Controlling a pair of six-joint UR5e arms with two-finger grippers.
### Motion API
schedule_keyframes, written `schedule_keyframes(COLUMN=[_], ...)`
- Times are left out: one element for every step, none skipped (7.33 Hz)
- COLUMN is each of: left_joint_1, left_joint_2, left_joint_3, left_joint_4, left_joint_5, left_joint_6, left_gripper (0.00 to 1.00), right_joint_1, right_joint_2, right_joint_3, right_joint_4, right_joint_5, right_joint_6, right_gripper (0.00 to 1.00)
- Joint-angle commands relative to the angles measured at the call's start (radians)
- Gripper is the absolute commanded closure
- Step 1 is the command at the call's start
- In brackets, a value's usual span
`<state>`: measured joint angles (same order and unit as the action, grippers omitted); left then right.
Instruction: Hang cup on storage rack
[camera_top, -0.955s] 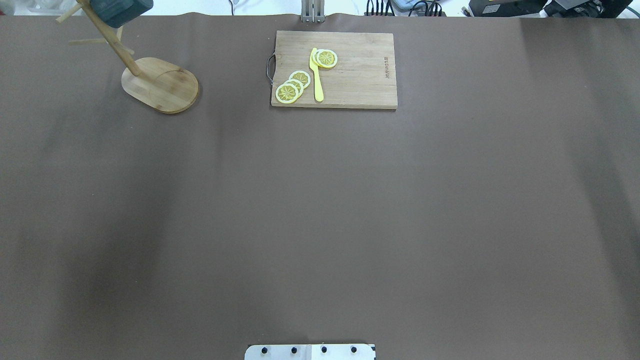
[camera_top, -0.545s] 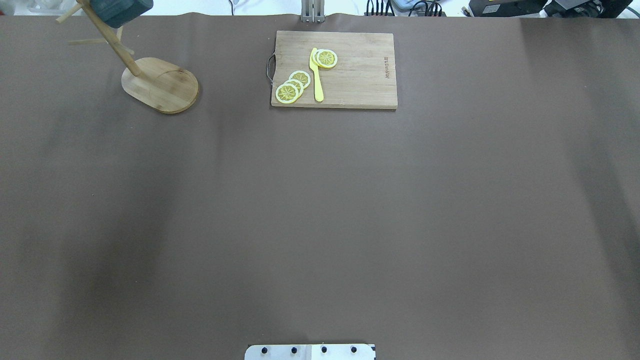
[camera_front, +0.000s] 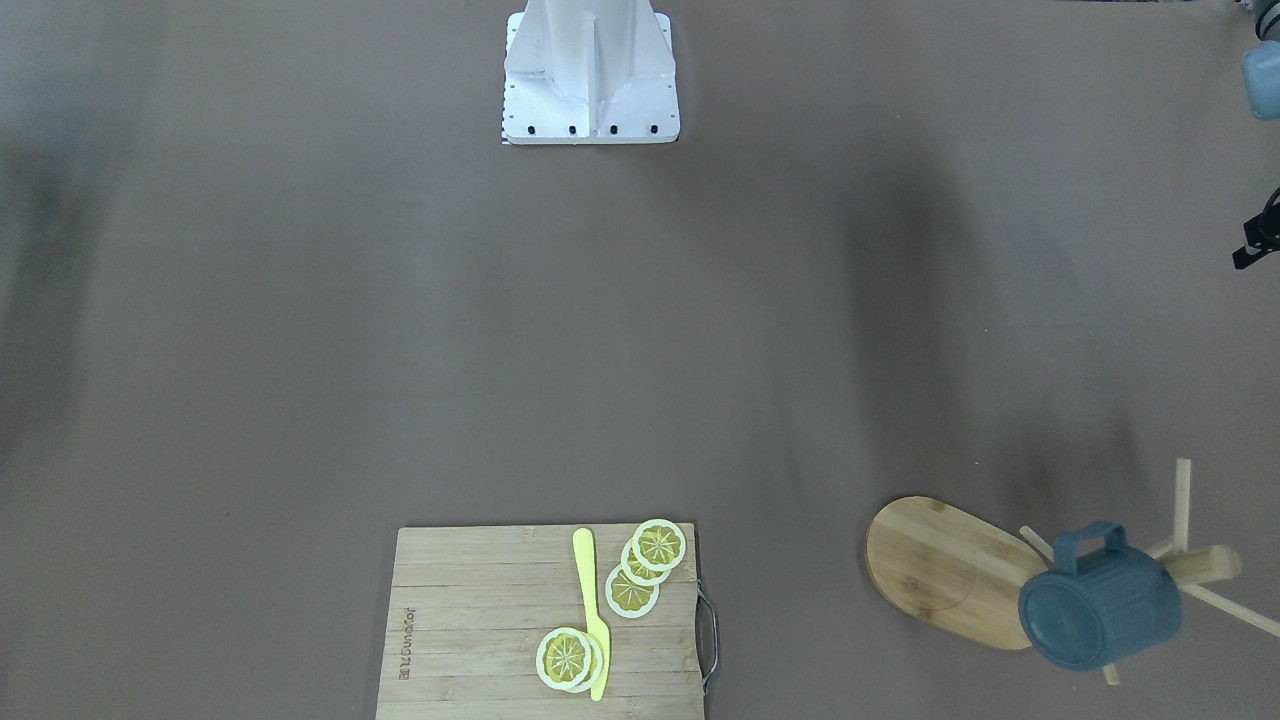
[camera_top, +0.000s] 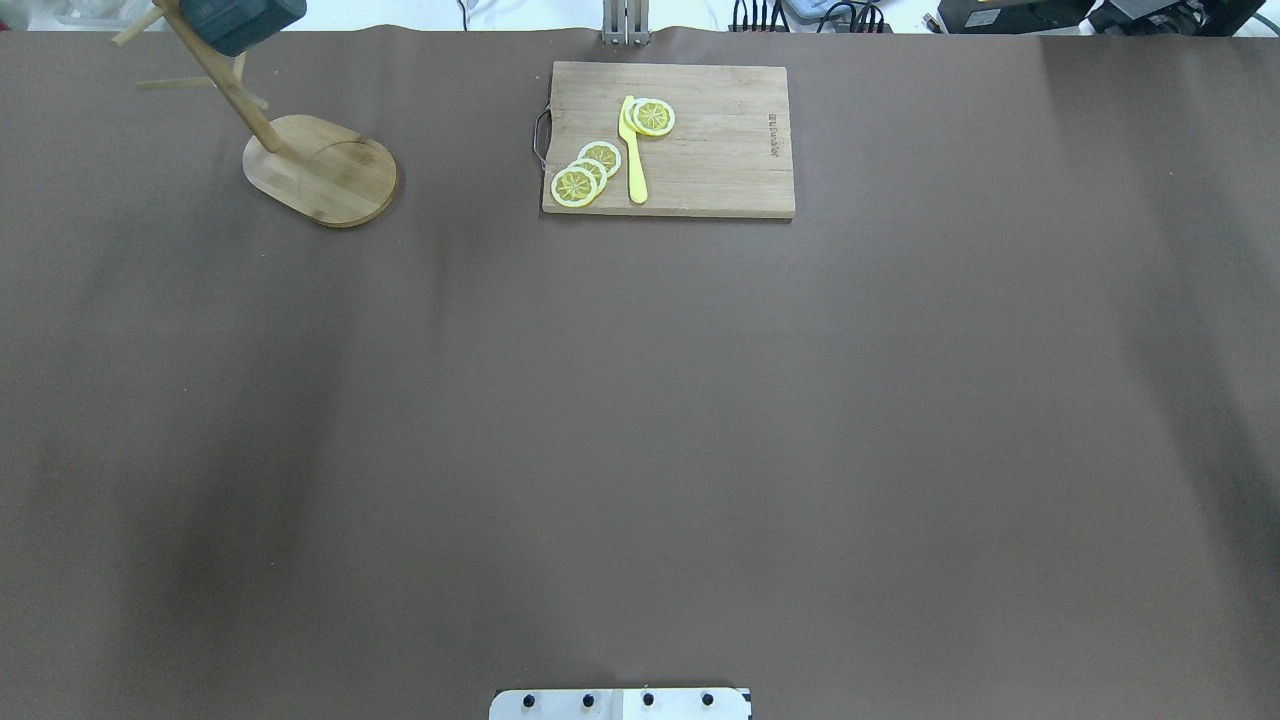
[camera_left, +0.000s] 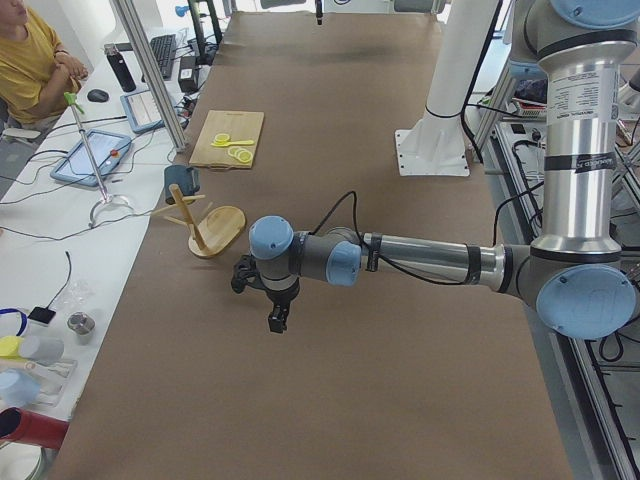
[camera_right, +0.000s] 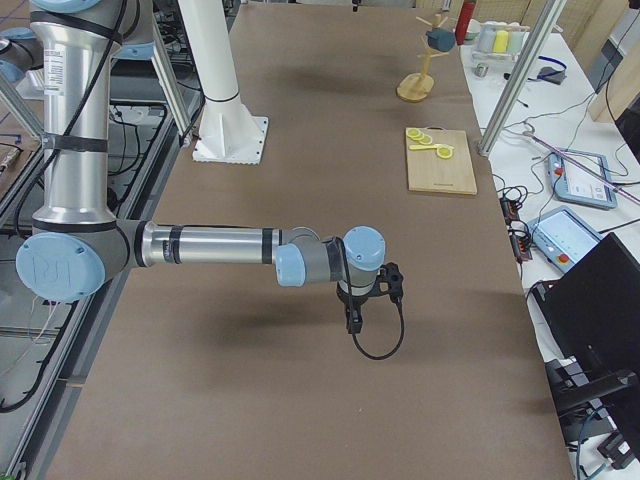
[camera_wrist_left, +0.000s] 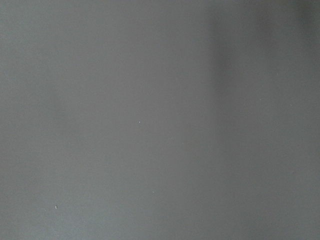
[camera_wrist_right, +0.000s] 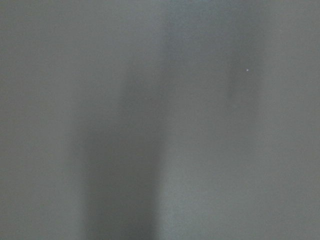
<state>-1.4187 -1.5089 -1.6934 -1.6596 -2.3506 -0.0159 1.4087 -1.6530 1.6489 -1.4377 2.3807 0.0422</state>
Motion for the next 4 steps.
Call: schedule_keyframes(left_joint_1=[0.001,0.0,0.0,0.001], left_joint_2=[-0.013,-0.01,0.007,-0.007], left_joint_3=[0.082,0.157,0.188,0.231], left_joint_4=[-0.02,-0.052,-0.122,-0.134], left_joint_5=[0.001,-0.002,-0.057,-0.1], left_joint_6=[-0.001,-0.001,-0.001,-0.002], left_gripper=[0.02,0.02,0.02,0.02], right_joint_1=[-0.034,-0.046,-0.05,-0.05], right_joint_2=[0.007,0.01,0.013,-0.002], right_joint_3=[-0.004,0.009,0.035,0.075], right_joint_4=[0.006,0.01,0.01,0.007], right_joint_5=[0.008,0.009,0.009,0.015], right_joint_6=[-0.039,-0.039,-0.039,-0.039], right_gripper=[0.0,0.0,0.0,0.0])
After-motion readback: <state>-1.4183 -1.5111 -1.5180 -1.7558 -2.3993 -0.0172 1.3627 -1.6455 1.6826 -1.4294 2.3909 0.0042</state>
